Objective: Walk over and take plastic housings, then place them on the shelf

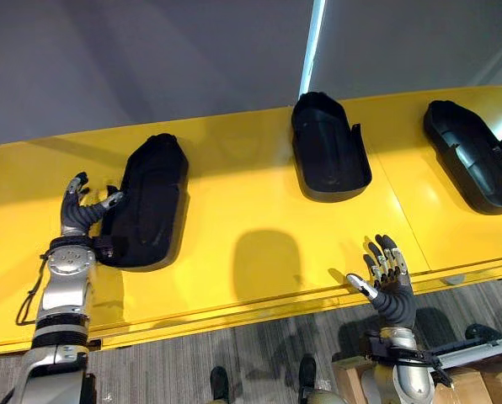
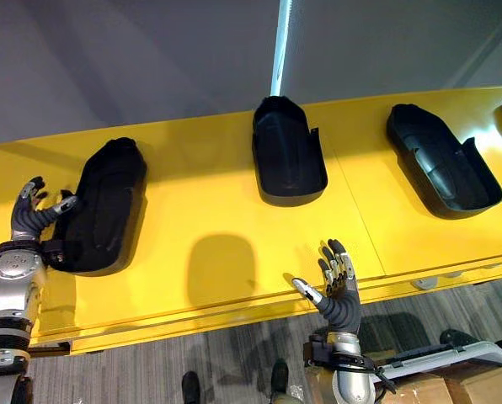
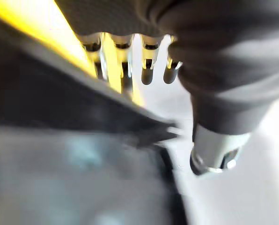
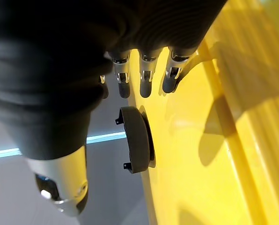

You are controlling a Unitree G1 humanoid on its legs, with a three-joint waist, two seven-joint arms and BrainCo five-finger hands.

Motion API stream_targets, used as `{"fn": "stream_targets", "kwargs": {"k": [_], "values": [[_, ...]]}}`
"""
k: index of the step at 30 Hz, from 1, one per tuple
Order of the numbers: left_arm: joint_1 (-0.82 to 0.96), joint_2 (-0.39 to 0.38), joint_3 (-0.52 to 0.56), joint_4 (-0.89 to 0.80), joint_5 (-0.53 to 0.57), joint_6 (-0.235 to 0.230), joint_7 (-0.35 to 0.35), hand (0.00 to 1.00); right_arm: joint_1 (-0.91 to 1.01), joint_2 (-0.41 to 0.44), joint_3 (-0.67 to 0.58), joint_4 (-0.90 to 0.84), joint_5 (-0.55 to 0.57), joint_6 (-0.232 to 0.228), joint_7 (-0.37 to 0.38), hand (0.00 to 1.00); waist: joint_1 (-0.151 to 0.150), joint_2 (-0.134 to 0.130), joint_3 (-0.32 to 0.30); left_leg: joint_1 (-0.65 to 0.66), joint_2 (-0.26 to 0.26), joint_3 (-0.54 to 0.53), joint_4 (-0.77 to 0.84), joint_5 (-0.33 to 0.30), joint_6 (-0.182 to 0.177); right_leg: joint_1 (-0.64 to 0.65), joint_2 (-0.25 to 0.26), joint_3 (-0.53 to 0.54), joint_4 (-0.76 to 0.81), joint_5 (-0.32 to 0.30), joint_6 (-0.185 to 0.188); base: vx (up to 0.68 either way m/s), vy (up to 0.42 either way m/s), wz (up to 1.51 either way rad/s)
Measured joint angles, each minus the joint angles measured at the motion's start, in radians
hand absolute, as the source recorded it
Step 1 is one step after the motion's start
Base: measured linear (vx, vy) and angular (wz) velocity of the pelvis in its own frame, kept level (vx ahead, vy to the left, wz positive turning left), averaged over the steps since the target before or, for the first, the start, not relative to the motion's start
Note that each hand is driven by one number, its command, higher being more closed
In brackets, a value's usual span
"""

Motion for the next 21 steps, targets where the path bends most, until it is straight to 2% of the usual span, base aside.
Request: {"fn": "stream_targets", "kwargs": {"k": [5,8,10,11,12,14,15,19,21], "values": [[-0.001,0.000,0.012,-0.156,-0.130,-0.052,0.009,0.00,-0.028,-0.004,-0.013,0.000,-0.003,0.014,0.001,0.00,-0.002,0.006,-0.006,0.043,-0.001,-0.008,-0.005,0.000,0.000,0.046,0.000,-0.009,-0.003,-0.001,0.000,-0.01,0.013,0.05],[0.001,-0.001,0.037,-0.172,-0.099,-0.059,0.031,0.00,-0.023,-0.005,-0.018,0.000,-0.004,0.018,0.002,0.00,-0.001,0.017,-0.028,0.048,-0.001,-0.028,-0.007,0.001,0.001,0.064,-0.002,-0.028,-0.009,-0.001,0.000,-0.02,0.018,0.15],[0.014,-0.027,0.090,-0.199,-0.003,-0.052,0.057,0.00,-0.024,-0.005,-0.016,0.000,-0.004,0.019,0.009,0.00,0.000,0.021,-0.039,0.052,-0.001,-0.033,-0.007,0.002,0.003,0.073,-0.002,-0.033,-0.010,-0.001,0.000,-0.03,0.023,0.12],[0.049,-0.069,0.135,-0.261,0.072,-0.049,0.084,1.00,-0.024,-0.005,-0.014,0.000,-0.005,0.019,0.016,0.00,-0.002,0.022,-0.048,0.056,-0.002,-0.039,-0.007,0.003,0.004,0.082,-0.002,-0.037,-0.012,-0.001,0.000,-0.02,0.022,0.14],[0.110,-0.130,0.172,-0.343,0.155,-0.052,0.120,1.00,-0.018,-0.004,-0.015,0.000,-0.009,0.019,0.023,0.00,-0.004,0.024,-0.063,0.057,-0.003,-0.047,-0.007,0.003,0.004,0.089,-0.003,-0.044,-0.016,-0.001,0.000,-0.01,0.019,0.15],[0.214,-0.219,0.199,-0.455,0.213,-0.059,0.134,1.00,-0.017,-0.003,-0.020,0.000,-0.010,0.019,0.030,0.00,-0.001,0.028,-0.076,0.062,-0.003,-0.051,-0.008,0.003,0.004,0.097,-0.004,-0.051,-0.017,-0.002,0.000,0.00,0.020,0.10],[0.344,-0.317,0.209,-0.560,0.265,-0.075,0.135,1.00,-0.018,0.001,-0.027,0.000,-0.013,0.019,0.041,0.00,0.003,0.032,-0.089,0.064,-0.003,-0.052,-0.009,0.003,0.004,0.099,-0.004,-0.052,-0.018,-0.002,0.000,0.00,0.000,0.00],[0.642,-0.540,0.142,-0.733,0.306,-0.113,0.130,1.00,-0.003,0.036,-0.041,0.000,-0.013,0.019,0.059,0.00,0.027,0.034,-0.108,0.071,-0.003,-0.056,-0.009,0.003,0.004,0.113,-0.004,-0.058,-0.019,-0.003,0.002,-0.03,0.024,0.05],[0.752,-0.596,0.093,-0.776,0.305,-0.132,0.108,1.00,0.007,0.048,-0.040,0.000,-0.012,0.018,0.071,0.00,0.031,0.035,-0.120,0.071,-0.004,-0.058,-0.009,0.003,0.004,0.117,-0.006,-0.060,-0.019,-0.004,0.004,-0.05,0.029,0.06]]}}
